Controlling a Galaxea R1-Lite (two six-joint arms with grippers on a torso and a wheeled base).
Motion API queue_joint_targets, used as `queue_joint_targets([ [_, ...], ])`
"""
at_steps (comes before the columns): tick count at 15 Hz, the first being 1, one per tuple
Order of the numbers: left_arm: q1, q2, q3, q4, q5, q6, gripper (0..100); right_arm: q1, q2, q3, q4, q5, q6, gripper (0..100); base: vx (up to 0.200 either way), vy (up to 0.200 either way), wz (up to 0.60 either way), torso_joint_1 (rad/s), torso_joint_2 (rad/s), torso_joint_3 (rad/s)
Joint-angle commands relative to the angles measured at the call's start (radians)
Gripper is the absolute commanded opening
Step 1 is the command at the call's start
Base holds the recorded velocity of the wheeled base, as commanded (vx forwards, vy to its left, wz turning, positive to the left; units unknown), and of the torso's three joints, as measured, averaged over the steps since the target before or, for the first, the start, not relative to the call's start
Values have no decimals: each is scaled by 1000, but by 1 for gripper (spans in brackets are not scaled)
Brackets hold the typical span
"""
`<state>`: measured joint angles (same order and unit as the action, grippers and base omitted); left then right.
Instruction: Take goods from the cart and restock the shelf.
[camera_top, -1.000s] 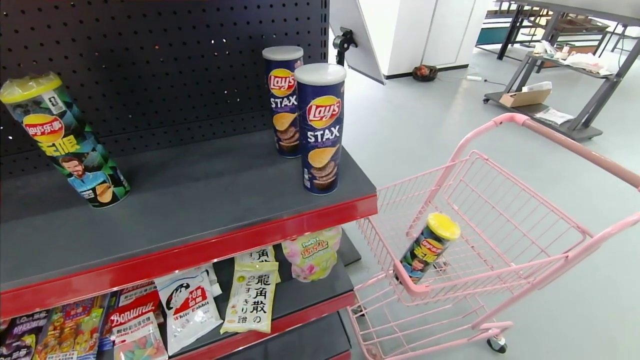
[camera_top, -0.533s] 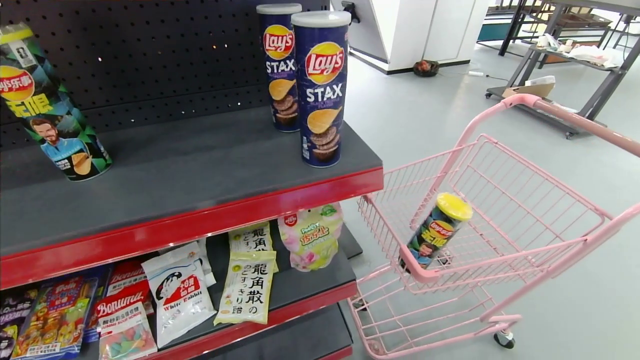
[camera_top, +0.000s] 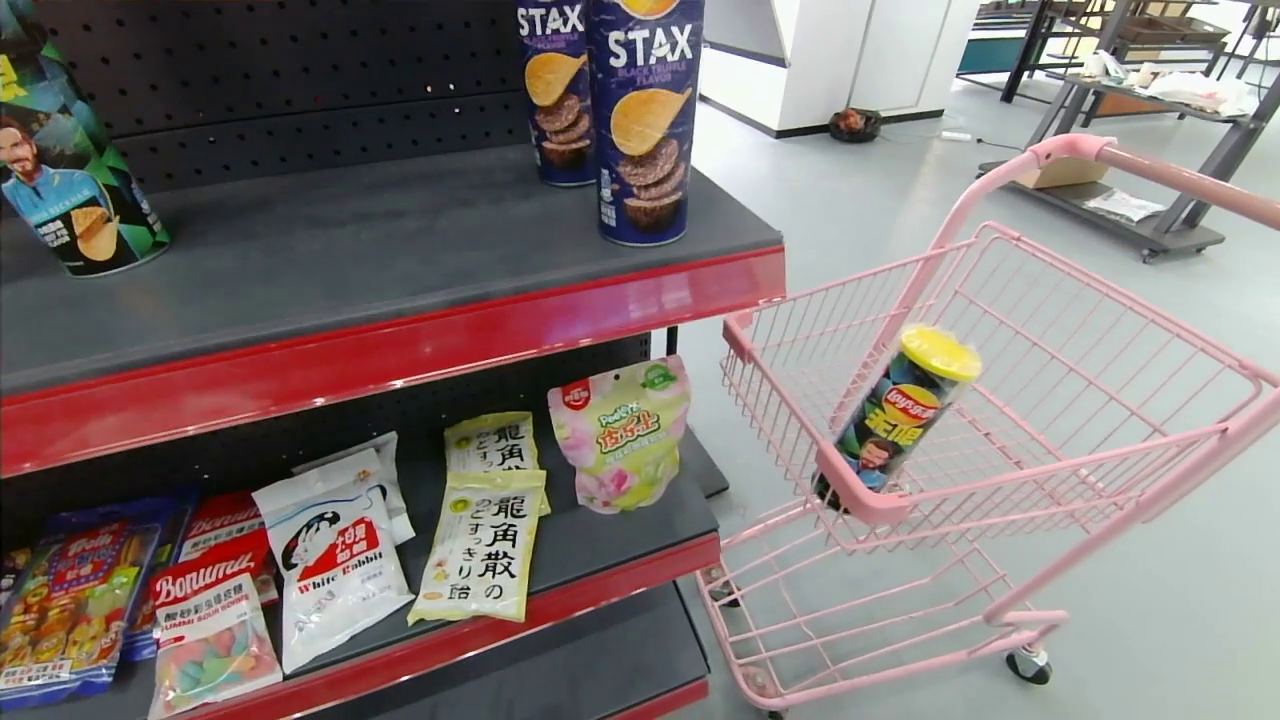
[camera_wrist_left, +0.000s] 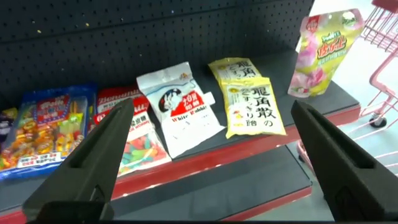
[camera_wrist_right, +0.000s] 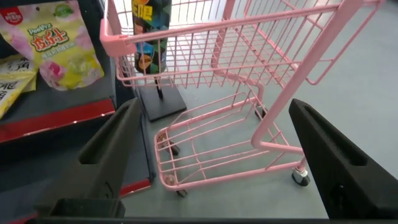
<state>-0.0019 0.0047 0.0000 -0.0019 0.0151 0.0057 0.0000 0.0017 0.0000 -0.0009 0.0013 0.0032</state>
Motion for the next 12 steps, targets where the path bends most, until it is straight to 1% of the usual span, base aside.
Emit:
queue_joint_targets([
  [1,0,1,0,-1,0,0,100,0,0,0,-1,0,0,100,0,0,0,-76,422,339],
  [3,0,1,0,-1,0,0,100,6,12,0,2,3,-8,100,0,0,0,-37,197,159],
  [5,-1,1,0,-1,0,-1,100,0,49,-2,4,3,-9,100,0,0,0,-9,38,33],
  [6,0,1,0,-1,0,0,100,5,54,-31,-4,11,-19,100,0,0,0,0,0,0],
  [7,0,0,0,-1,0,0,100,6,233,-239,7,19,20,100,0,0,0,0,0,0],
  [8,0,0,0,-1,0,-1,100,9,409,-383,4,22,112,100,0,0,0,0,0,0],
  [9,0,1,0,-1,0,0,100,18,558,-482,2,34,146,100,0,0,0,0,0,0],
  [10,0,0,0,-1,0,0,100,29,638,-509,-7,52,135,100,0,0,0,0,0,0],
  [11,-1,1,0,-1,0,0,100,66,767,-537,-80,82,129,100,0,0,0,0,0,0],
  [12,0,0,0,-1,0,0,100,75,952,-548,-246,92,147,100,0,0,0,0,0,0],
])
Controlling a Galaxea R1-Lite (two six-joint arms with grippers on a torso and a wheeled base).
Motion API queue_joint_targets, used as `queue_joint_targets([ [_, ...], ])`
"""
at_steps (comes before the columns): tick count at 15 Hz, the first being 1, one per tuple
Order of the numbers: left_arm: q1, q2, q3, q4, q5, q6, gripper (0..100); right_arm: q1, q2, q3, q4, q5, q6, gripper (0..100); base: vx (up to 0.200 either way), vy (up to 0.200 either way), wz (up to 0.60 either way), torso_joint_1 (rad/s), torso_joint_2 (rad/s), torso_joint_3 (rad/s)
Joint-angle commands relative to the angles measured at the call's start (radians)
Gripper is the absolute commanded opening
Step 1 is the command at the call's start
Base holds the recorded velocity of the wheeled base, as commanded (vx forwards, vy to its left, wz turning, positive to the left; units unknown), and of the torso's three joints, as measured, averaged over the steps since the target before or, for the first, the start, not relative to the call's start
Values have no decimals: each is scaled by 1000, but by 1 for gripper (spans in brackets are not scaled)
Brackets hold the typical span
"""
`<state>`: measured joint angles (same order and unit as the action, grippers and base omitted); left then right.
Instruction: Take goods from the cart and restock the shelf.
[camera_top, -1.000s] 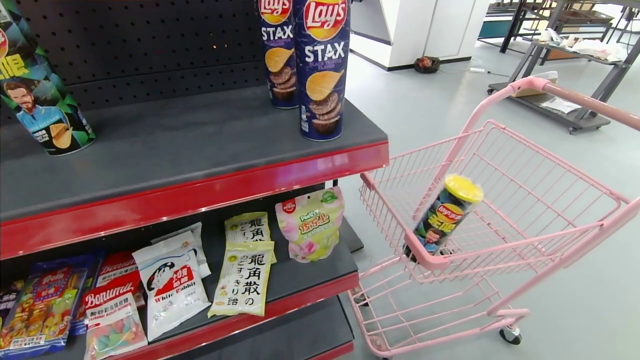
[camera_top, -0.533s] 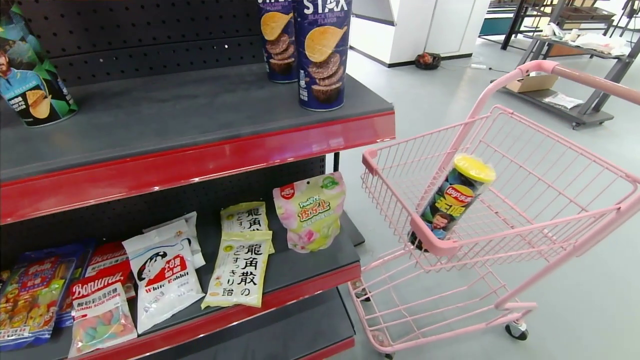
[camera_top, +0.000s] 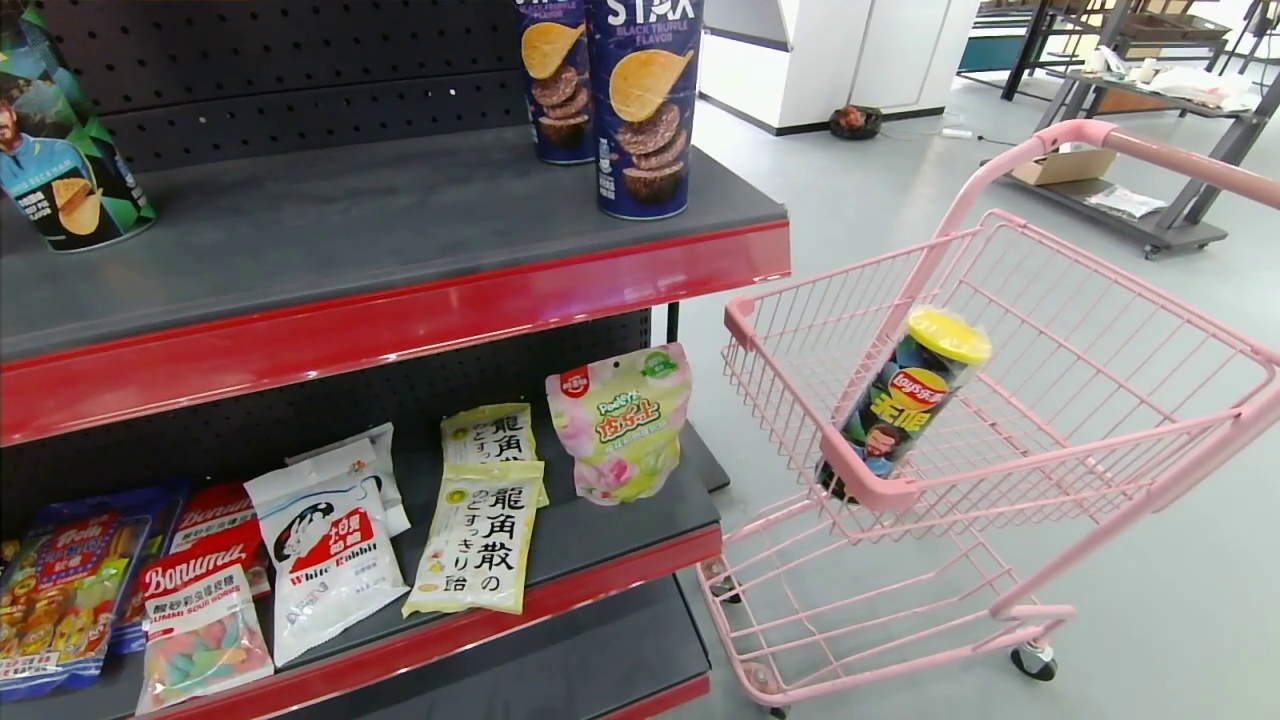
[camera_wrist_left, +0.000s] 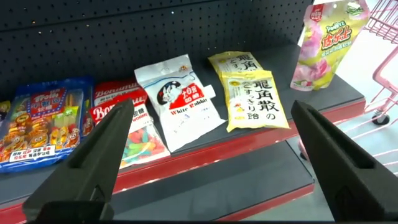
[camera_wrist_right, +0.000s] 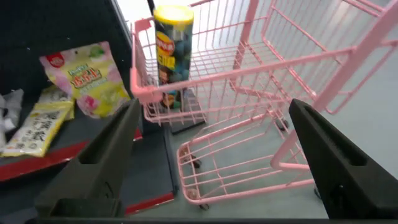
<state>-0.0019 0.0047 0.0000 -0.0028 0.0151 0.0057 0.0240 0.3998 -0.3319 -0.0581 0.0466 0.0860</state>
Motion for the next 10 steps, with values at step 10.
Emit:
queue_joint_targets([
  [10,0,0,0,0,0,5,100,43,1199,-246,-672,219,129,100,0,0,0,0,0,0],
])
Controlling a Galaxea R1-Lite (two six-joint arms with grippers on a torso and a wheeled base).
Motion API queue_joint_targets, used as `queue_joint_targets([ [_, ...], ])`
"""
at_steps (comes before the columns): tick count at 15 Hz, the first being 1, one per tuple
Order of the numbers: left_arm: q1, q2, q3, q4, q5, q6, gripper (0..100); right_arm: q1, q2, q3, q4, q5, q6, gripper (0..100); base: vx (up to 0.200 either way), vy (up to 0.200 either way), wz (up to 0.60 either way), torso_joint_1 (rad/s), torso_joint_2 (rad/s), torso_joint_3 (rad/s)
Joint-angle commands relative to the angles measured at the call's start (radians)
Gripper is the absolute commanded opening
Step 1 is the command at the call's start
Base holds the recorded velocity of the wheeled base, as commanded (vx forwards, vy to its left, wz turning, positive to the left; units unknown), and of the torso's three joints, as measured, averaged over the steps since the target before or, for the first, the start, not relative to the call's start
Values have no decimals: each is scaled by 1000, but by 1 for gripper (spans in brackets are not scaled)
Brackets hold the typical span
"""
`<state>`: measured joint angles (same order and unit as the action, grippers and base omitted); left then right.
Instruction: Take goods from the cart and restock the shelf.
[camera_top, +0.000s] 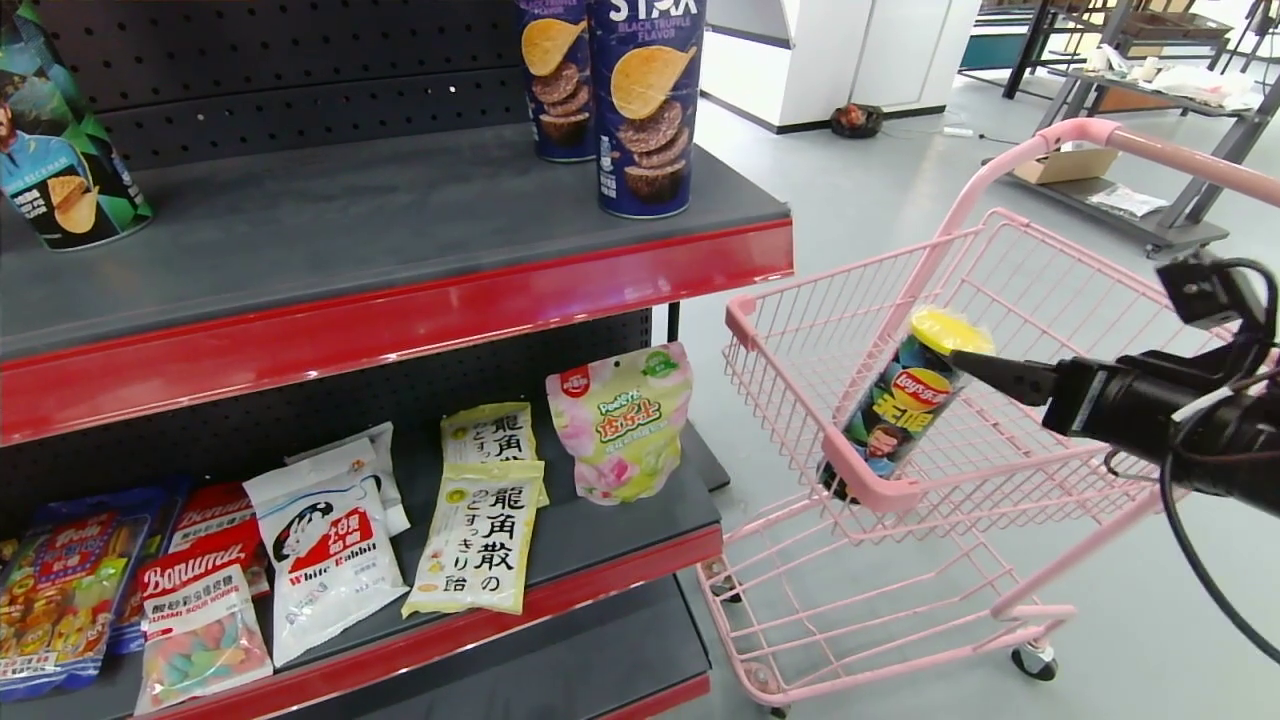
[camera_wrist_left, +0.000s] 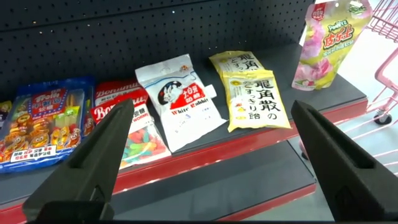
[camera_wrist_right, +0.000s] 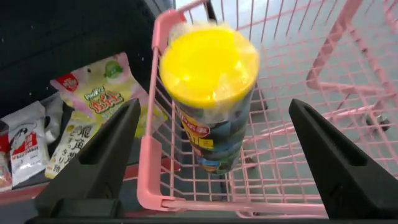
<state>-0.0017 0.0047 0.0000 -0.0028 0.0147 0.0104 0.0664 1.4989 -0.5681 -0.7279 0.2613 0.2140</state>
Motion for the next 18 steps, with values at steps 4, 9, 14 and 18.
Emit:
queue_joint_targets([
  [4,0,0,0,-2,1,2,100,3,181,-18,-68,27,15,100,0,0,0,0,0,0],
  [9,0,0,0,-2,2,3,100,16,327,-29,-219,59,15,100,0,0,0,0,0,0],
  [14,0,0,0,-2,2,3,100,64,388,-72,-255,50,15,0,0,0,0,0,0,0],
  [18,0,0,0,-2,2,2,100,82,383,-96,-258,47,13,0,0,0,0,0,0,0],
])
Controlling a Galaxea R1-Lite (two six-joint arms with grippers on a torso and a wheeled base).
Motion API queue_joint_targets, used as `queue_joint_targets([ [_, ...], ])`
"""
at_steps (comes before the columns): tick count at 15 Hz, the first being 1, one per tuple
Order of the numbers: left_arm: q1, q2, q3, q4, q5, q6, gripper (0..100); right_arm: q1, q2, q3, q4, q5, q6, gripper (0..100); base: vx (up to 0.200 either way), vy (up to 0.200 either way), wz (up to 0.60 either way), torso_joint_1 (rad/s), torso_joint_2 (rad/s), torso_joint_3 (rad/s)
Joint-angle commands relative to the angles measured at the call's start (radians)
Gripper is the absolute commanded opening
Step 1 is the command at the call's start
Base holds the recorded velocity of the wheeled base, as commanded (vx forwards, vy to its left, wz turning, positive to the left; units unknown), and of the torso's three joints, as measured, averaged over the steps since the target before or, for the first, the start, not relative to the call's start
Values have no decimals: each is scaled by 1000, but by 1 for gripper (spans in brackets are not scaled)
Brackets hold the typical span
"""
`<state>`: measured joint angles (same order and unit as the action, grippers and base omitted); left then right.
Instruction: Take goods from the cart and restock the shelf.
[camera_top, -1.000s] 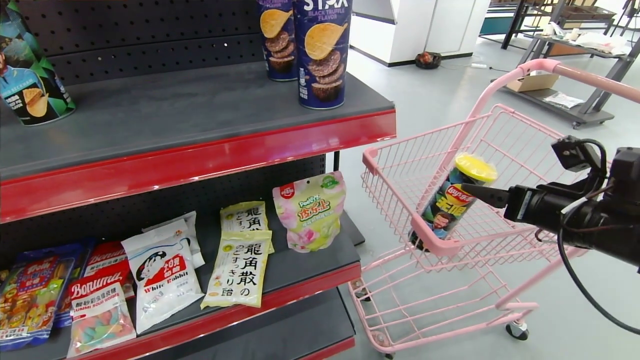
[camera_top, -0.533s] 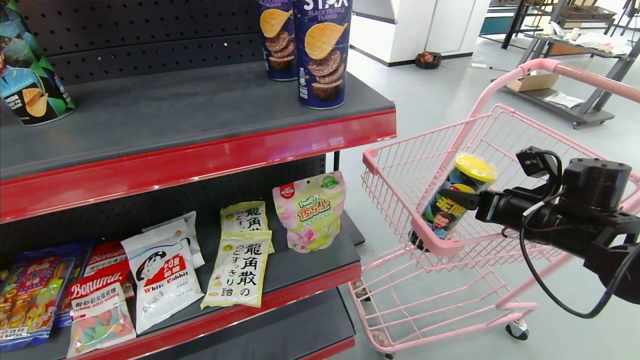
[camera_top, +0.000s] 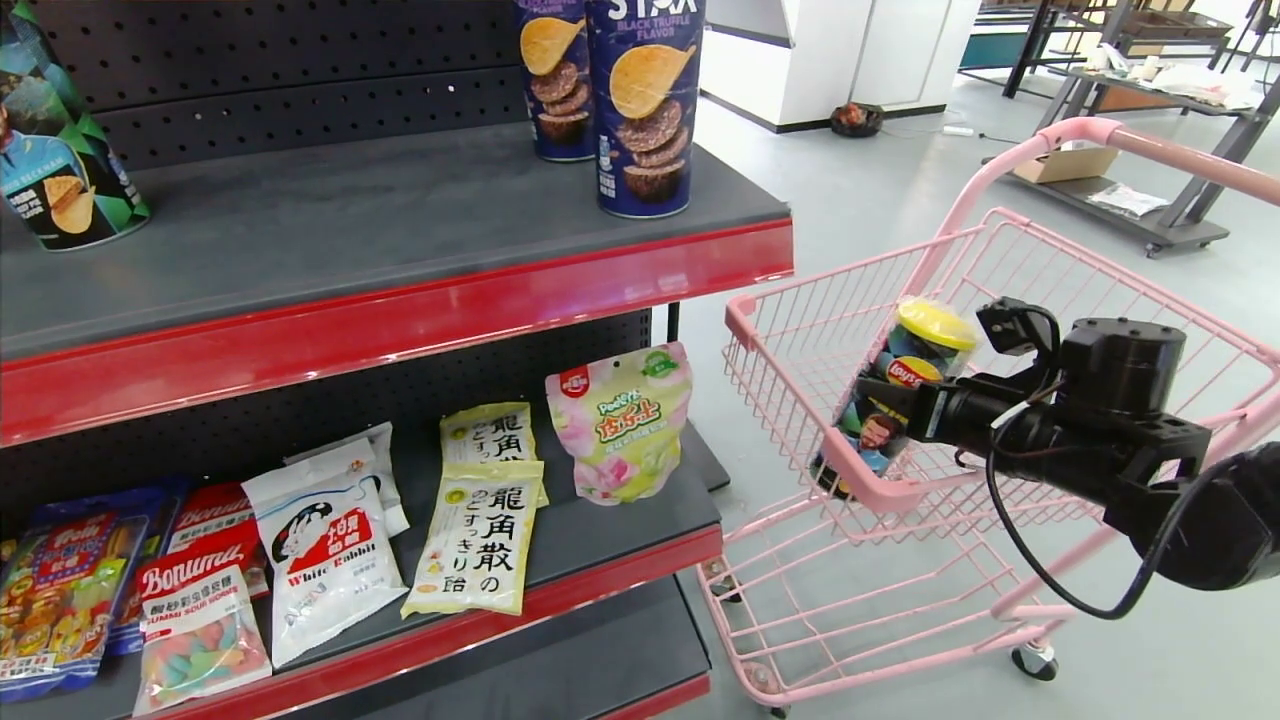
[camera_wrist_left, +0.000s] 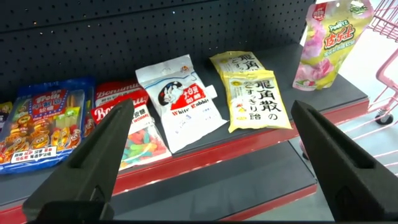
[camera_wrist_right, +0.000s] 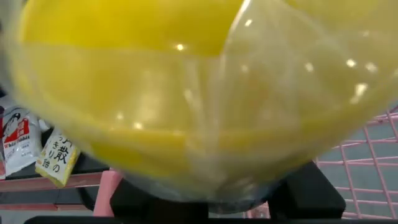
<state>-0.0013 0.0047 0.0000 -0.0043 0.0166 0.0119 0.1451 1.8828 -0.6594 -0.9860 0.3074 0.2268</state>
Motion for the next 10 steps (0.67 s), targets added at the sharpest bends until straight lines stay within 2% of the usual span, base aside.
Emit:
queue_joint_targets([
  [1,0,0,0,0,0,0,100,4,-14,-6,0,-11,-1,0,0,0,0,0,0,0],
  [3,0,0,0,0,0,0,100,-2,-105,-55,18,-39,-4,0,0,0,0,0,0,0],
  [5,0,0,0,0,0,-1,100,-6,-229,-171,122,-41,-40,0,0,0,0,0,0,0],
  [8,0,0,0,1,0,-4,100,2,-462,-356,451,-41,-93,0,0,0,0,0,0,0],
  [9,0,0,0,1,-1,-4,100,1,-570,-373,595,-48,-124,0,0,0,0,0,0,0],
  [10,0,0,0,1,0,-4,100,1,-617,-365,655,-62,-139,0,0,0,0,0,0,0],
])
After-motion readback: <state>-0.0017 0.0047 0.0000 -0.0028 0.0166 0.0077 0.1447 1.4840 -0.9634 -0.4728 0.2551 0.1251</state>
